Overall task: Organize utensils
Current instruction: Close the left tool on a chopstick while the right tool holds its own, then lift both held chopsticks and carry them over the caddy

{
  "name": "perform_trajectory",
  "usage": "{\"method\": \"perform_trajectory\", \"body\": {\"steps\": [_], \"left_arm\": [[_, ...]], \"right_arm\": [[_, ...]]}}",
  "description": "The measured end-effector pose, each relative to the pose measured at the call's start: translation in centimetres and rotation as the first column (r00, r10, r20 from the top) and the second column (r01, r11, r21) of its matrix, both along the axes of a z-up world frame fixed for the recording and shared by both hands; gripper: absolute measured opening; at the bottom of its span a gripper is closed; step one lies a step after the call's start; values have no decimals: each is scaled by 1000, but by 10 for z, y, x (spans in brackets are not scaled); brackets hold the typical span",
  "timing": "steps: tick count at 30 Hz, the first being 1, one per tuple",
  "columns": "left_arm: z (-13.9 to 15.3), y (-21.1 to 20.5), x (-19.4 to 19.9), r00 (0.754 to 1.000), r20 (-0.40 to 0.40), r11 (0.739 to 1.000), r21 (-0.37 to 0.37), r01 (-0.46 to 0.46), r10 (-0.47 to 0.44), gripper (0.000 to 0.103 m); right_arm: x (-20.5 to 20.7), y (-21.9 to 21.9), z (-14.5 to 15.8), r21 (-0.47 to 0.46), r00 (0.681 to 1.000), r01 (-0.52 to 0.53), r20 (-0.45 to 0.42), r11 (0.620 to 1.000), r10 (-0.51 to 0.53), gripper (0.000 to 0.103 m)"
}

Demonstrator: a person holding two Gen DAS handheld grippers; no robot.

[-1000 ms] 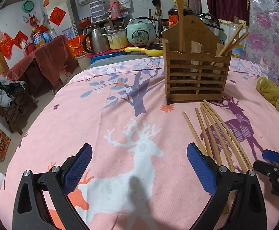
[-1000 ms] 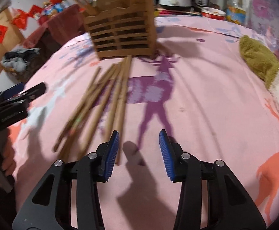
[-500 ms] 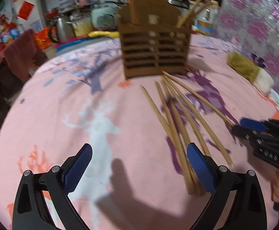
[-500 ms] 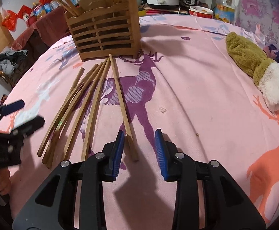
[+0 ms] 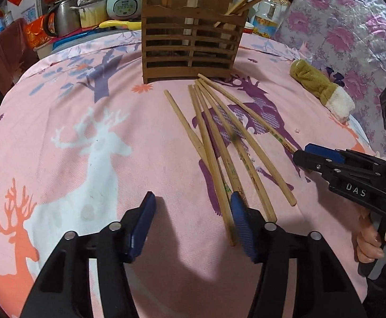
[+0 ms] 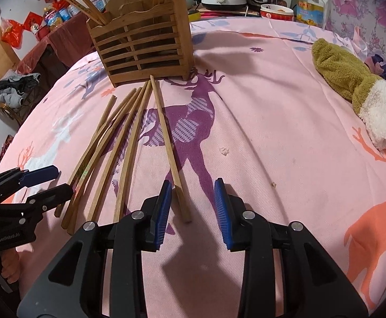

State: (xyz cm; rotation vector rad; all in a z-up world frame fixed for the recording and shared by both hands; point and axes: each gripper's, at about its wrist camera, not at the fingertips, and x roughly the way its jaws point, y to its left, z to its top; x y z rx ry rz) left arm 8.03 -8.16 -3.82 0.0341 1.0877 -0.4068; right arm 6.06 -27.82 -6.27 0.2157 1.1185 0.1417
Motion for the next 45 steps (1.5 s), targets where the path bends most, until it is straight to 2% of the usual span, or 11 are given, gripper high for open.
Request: {"method": "perform_trajectory", "body": {"steps": [8, 11, 12, 14, 16, 23, 25, 33, 40, 44, 45], "left_arm": [[0, -6, -6, 1000, 7, 1000, 12, 25, -25, 45], [0, -8, -13, 999, 18, 999, 10, 46, -47, 28], [-1, -10, -16, 998, 14, 998, 11, 63, -63, 19], [-1, -14, -22, 996, 33, 996, 31, 81, -82, 14], [0, -14, -23, 995, 32, 996, 16, 90, -90, 6], [15, 5, -18, 996, 92, 1000, -28, 8, -5, 6], [20, 7, -18, 993, 115, 1000, -26, -11, 14, 6], [30, 12, -21, 986, 165, 999, -32, -33, 38, 6], [43, 12, -26, 971, 233, 999, -21, -48, 51, 6], [46, 10, -28, 966, 254, 999, -19, -38, 41, 6], [46, 10, -28, 967, 251, 999, -20, -38, 41, 6]], "right_arm": [[0, 0, 0, -4, 1000, -1, 1, 1000, 1, 35], [0, 0, 0, -7, 1000, -2, 1, 1000, 2, 35], [0, 0, 0, -8, 1000, -2, 2, 1000, 2, 35], [0, 0, 0, -10, 1000, -2, 2, 1000, 2, 35], [0, 1, 0, -13, 1000, -2, 3, 1000, 2, 35], [-1, 4, 1, -42, 1000, -10, 12, 999, 11, 32], [-3, 7, 2, -38, 1000, -25, 17, 999, 26, 10], [-15, 5, 29, -21, 988, -10, 152, 1000, 13, 10], [-28, 2, 58, -46, 953, 26, 302, 999, -11, 5], [-27, 1, 62, -37, 950, 11, 312, 999, 1, 6], [-26, 2, 60, -32, 955, -11, 297, 999, 20, 10]]}}
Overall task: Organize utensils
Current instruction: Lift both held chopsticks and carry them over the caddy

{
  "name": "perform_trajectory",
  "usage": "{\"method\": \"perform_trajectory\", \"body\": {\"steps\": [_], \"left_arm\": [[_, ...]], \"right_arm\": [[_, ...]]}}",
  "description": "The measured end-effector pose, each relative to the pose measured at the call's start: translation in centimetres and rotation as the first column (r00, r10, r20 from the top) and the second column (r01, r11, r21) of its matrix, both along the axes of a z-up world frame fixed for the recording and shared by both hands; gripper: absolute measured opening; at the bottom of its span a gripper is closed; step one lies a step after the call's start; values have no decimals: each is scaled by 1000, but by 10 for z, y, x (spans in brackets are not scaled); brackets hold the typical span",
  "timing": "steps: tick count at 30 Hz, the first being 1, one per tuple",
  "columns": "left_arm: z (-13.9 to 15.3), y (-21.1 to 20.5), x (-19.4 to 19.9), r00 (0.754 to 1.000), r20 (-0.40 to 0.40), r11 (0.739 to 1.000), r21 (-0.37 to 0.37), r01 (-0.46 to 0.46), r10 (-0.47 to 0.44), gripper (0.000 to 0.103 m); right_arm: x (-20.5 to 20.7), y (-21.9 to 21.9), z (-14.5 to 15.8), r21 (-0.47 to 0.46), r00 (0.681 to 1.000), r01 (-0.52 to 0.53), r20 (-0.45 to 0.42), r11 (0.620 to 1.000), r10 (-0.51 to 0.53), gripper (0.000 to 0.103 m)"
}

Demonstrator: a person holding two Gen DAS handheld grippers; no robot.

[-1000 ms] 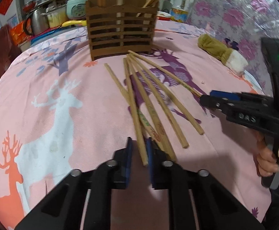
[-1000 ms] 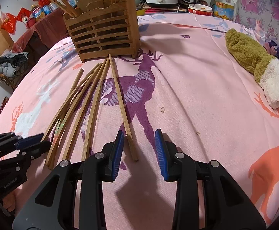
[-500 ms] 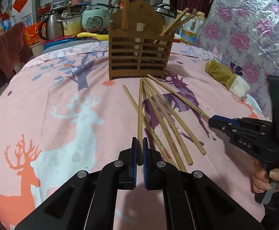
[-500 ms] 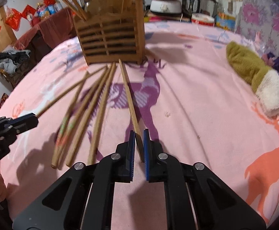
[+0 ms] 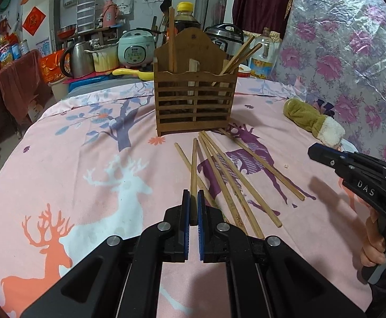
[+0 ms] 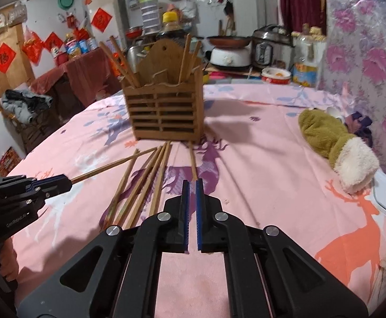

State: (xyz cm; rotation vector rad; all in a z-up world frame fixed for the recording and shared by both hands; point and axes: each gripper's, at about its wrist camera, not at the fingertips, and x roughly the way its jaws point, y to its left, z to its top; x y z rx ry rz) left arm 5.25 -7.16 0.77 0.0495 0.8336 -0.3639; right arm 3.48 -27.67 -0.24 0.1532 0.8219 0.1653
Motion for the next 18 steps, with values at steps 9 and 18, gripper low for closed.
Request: {"method": "perform_trajectory", "body": {"steps": [9, 18], "left_arm": [[-4, 2, 2, 1000, -13, 1000, 6, -10, 10, 6], [-1, 5, 3, 1000, -19, 1000, -19, -13, 13, 6]], "right_arm": [[7, -1, -44, -3, 973, -18, -232, 1000, 17, 23], [-13, 2, -28, -34, 989, -31, -145, 999, 25, 6]]}}
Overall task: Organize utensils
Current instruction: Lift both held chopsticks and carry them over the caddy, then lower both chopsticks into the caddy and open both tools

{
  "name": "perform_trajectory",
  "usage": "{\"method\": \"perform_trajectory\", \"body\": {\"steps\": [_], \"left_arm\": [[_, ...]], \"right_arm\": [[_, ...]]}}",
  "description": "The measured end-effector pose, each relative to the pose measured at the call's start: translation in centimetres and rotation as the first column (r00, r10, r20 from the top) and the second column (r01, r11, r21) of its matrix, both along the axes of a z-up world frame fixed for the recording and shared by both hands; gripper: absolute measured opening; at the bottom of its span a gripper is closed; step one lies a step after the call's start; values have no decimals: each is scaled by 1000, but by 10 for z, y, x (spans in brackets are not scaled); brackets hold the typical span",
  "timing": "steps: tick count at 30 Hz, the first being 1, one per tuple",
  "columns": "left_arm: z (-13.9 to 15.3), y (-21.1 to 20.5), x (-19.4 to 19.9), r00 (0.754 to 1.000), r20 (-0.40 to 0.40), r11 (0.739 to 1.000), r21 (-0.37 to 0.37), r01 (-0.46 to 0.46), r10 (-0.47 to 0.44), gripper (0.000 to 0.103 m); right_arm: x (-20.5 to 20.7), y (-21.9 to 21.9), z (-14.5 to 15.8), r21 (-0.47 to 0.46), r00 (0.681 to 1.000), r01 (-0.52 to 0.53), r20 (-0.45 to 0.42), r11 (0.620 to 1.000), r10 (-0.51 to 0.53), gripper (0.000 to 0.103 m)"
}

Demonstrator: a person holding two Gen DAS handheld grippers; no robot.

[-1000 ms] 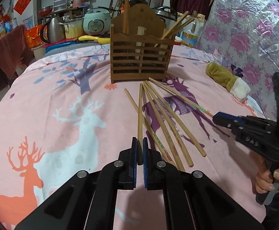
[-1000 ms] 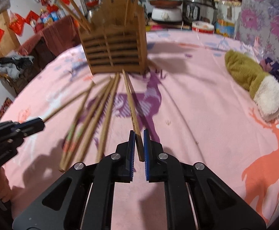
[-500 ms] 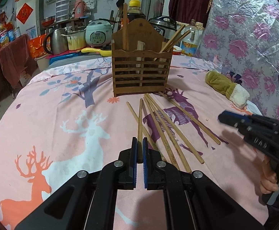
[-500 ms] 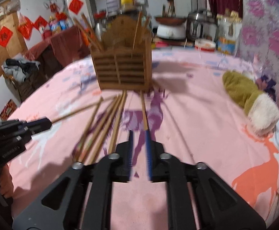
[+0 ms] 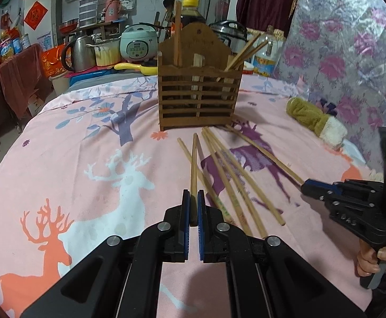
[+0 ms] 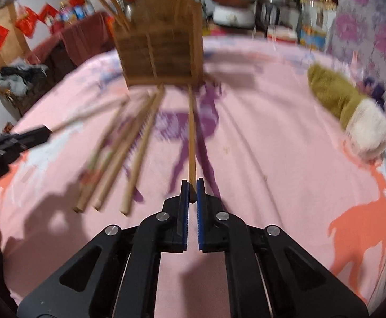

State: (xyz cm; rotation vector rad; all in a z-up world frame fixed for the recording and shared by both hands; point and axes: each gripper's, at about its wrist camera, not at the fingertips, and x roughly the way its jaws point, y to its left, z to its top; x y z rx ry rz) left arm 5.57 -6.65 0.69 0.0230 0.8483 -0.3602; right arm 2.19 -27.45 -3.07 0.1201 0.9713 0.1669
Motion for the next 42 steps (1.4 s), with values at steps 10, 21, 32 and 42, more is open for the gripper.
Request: {"method": "perform_trajectory", "body": {"steps": [10, 21, 32, 42], "left_arm": [[66, -10, 5, 994, 104, 1000, 19, 21, -23, 6], [130, -45, 36, 982, 180, 998, 49, 48, -56, 6], [209, -59, 84, 944, 328, 1000, -13, -16, 19, 6], [178, -54, 145, 907, 389, 987, -91, -135, 160, 6]], "right_arm": [[-12, -8, 76, 38, 977, 16, 211, 999, -23, 6], [16, 8, 140, 4, 949, -16, 315, 1000, 14, 6], [69, -7, 199, 132, 904, 20, 421, 991, -75, 6], [130, -5, 165, 201, 897, 94, 408, 975, -171, 6]]}}
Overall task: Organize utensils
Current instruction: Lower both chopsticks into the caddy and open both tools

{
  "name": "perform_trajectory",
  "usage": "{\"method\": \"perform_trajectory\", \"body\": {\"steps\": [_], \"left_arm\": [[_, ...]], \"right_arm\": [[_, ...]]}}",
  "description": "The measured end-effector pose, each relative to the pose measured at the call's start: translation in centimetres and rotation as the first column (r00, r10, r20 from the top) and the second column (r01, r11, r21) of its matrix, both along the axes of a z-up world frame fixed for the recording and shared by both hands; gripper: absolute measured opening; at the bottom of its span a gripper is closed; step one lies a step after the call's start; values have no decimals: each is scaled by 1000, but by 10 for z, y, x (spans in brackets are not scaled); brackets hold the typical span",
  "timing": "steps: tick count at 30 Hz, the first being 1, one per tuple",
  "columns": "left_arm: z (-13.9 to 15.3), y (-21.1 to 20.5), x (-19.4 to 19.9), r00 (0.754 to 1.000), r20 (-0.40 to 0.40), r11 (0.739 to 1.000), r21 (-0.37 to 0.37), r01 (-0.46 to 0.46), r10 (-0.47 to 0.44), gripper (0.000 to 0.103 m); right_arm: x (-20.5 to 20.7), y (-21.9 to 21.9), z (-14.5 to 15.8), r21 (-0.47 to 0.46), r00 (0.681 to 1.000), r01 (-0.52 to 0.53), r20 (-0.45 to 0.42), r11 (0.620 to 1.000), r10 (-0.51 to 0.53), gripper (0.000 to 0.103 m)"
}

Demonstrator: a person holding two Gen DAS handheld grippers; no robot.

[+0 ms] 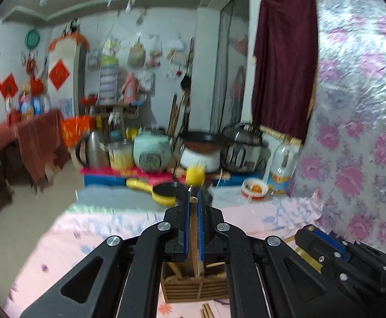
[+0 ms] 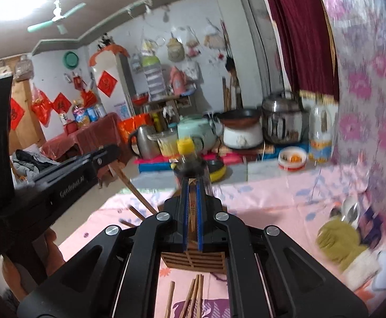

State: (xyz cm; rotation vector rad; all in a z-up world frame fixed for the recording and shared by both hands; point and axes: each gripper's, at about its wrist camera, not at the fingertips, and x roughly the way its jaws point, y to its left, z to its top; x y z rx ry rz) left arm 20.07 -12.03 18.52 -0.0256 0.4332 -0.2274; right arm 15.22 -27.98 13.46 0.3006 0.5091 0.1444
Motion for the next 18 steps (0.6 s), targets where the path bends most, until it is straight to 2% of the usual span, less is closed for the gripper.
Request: {"method": "perform_trajectory", "body": {"steps": [2, 3, 4, 6, 9, 11, 15, 18], "left_arm": [[-26, 3, 11, 999, -44, 1000, 10, -22, 22, 8], [-34, 6, 14, 998, -66, 1000, 2, -23, 23, 24], [-41, 11, 15, 996, -86, 1000, -19, -17, 15, 49], [-50, 22, 9, 997, -77, 997, -74, -16, 10, 63], [-53, 30, 2, 998, -65, 997, -68, -24, 19, 71], [-52, 34, 1, 997, -70, 998, -60, -26, 22, 71], [-45, 38, -9, 997, -51, 997, -39, -64, 62, 88], [-39, 42, -17, 995, -29, 996, -21, -92, 91, 92]], "right_arm": [[13, 1, -27, 6, 998, -18, -55, 1000, 18, 6], [17, 3, -36, -1, 997, -22, -75, 1000, 22, 9], [23, 3, -44, -18, 995, -21, -103, 1000, 19, 10], [23, 0, -47, 4, 995, -12, -98, 1000, 12, 11], [14, 1, -40, 8, 998, -13, -66, 1000, 13, 12], [10, 3, -35, -18, 999, -2, -45, 1000, 1, 14], [0, 7, -28, -35, 1000, 2, -21, 999, -2, 26], [-8, 7, -22, -44, 1000, 14, -7, 999, -15, 34]]}}
